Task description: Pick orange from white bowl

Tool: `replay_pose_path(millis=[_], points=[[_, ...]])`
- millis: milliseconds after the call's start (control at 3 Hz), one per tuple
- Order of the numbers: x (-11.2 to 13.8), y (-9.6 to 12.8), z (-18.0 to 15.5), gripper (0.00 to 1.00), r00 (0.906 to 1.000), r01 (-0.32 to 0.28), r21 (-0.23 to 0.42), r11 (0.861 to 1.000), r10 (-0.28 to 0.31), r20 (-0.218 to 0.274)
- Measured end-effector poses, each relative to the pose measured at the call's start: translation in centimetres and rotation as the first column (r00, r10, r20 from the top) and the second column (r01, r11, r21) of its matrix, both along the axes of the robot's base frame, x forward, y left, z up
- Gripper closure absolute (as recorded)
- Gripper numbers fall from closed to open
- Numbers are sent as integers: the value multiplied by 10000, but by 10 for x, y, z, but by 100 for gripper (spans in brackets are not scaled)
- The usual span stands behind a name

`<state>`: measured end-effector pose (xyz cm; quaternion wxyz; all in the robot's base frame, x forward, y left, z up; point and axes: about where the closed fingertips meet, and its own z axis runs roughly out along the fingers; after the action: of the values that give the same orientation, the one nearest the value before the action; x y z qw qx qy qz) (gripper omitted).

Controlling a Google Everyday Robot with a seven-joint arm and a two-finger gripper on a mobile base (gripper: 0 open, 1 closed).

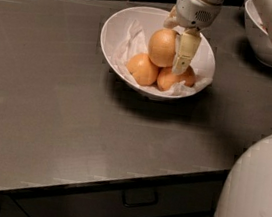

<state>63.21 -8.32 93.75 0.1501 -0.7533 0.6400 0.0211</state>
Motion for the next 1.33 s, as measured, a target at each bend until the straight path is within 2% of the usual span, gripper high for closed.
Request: replay_pose_path(millis=[667, 1000, 1333], points=[[5, 7, -6, 13, 9996, -72, 103, 9999, 75, -270], [6, 9, -9, 24, 9991, -69, 175, 9998, 76, -405], [6, 10, -10, 24, 9988, -43, 210, 9998, 53, -479]])
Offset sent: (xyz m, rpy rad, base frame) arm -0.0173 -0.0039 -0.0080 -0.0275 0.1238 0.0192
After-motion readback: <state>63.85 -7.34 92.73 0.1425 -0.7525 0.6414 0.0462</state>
